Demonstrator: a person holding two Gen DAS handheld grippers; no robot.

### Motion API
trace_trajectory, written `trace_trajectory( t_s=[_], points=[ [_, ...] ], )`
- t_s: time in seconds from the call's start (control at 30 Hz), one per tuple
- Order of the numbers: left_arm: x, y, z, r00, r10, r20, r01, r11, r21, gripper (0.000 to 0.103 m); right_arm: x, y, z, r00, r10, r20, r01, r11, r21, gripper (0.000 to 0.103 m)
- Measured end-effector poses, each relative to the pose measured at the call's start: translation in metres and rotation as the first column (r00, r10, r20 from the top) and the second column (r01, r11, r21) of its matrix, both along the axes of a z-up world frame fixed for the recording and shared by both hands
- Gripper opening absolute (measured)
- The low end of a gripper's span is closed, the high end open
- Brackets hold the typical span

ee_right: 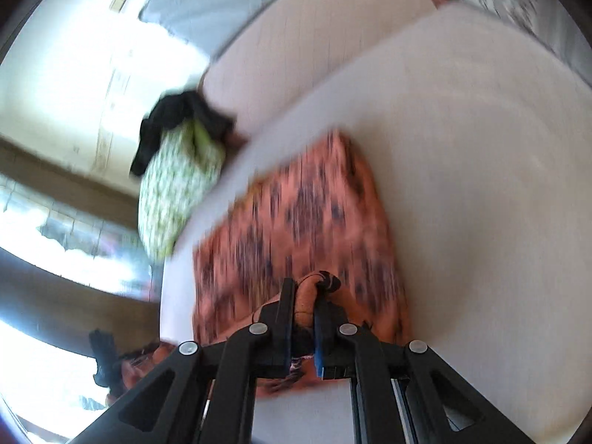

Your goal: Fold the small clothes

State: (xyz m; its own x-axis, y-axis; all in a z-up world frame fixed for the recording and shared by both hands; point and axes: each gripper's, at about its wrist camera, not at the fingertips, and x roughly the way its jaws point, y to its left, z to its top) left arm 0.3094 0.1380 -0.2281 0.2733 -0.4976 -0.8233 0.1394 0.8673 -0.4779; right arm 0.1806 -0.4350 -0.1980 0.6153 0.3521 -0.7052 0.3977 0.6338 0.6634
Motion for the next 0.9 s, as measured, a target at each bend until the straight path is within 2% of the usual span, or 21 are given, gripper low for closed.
trace_trajectory(
  t_s=[0.07,0.13,0.17,0.2,0.23,0.3,0.37,0.43,0.5,0.53,0.6,0.67,0.73,0.77,0.83,0.9],
  points=[
    [0.053,-0.005,-0.003,0.999,0.046,0.020,-0.046,0.999,0.010,0.014,0.044,-0.020,-0.011,0.998,-0.066,0.012,0.066,0.998,-0.011,0.009],
    [0.094,-0.007,-0.021,0.995,0.102,0.007,-0.102,0.994,0.036,0.032,0.083,-0.044,-0.031,0.991,-0.137,-0.001,0.137,0.990,-0.021,0.011],
    [0.106,-0.006,-0.034,0.983,0.182,-0.004,-0.181,0.978,0.108,0.043,0.096,-0.053,-0.041,0.987,-0.160,-0.009,0.160,0.987,-0.018,0.012],
    [0.110,-0.006,-0.043,0.969,0.249,0.009,-0.247,0.957,0.154,0.045,0.108,-0.061,-0.056,0.980,-0.197,-0.019,0.197,0.980,-0.007,0.013],
    [0.109,-0.006,-0.049,0.959,0.283,0.028,-0.284,0.946,0.159,0.045,0.112,-0.063,-0.067,0.973,-0.229,-0.030,0.229,0.973,-0.007,0.014],
    [0.092,-0.005,-0.060,0.937,0.342,0.065,-0.348,0.928,0.130,0.045,0.108,-0.063,-0.084,0.963,-0.267,-0.025,0.266,0.964,-0.019,0.019],
    [0.065,-0.004,-0.064,0.909,0.405,0.094,-0.414,0.904,0.108,0.046,0.094,-0.057,-0.093,0.959,-0.283,0.002,0.282,0.956,-0.079,0.024],
    [0.041,-0.006,-0.062,0.897,0.424,0.120,-0.437,0.893,0.110,0.048,0.079,-0.057,-0.091,0.953,-0.302,0.036,0.304,0.940,-0.154,0.036],
    [0.015,-0.019,-0.054,0.880,0.439,0.179,-0.464,0.875,0.140,0.060,0.068,-0.056,-0.079,0.942,-0.330,0.068,0.337,0.926,-0.172,0.076],
    [0.010,-0.022,-0.051,0.883,0.430,0.191,-0.459,0.876,0.148,0.063,0.065,-0.057,-0.071,0.936,-0.337,0.101,0.350,0.920,-0.177,0.079],
    [0.005,-0.040,-0.049,0.896,0.393,0.208,-0.429,0.887,0.171,0.067,0.058,-0.051,-0.051,0.926,-0.336,0.173,0.369,0.902,-0.222,0.079],
    [0.002,-0.052,-0.052,0.898,0.378,0.224,-0.420,0.888,0.185,0.067,0.057,-0.038,-0.040,0.938,-0.287,0.195,0.331,0.911,-0.247,0.078],
    [0.003,-0.059,-0.056,0.908,0.365,0.207,-0.405,0.891,0.207,0.067,0.067,-0.018,-0.038,0.968,-0.198,0.154,0.232,0.939,-0.255,0.072],
    [0.003,-0.058,-0.060,0.913,0.365,0.182,-0.399,0.891,0.217,0.067,0.071,-0.009,-0.038,0.981,-0.116,0.153,0.154,0.951,-0.267,0.065],
    [0.007,-0.059,-0.066,0.920,0.362,0.153,-0.389,0.889,0.240,0.067,0.083,0.013,-0.040,0.993,-0.042,0.107,0.073,0.948,-0.311,0.059],
    [0.013,-0.060,-0.078,0.931,0.344,0.119,-0.364,0.870,0.332,0.067,0.096,0.024,-0.055,0.999,-0.026,0.033,0.034,0.957,-0.286,0.058]
  ],
)
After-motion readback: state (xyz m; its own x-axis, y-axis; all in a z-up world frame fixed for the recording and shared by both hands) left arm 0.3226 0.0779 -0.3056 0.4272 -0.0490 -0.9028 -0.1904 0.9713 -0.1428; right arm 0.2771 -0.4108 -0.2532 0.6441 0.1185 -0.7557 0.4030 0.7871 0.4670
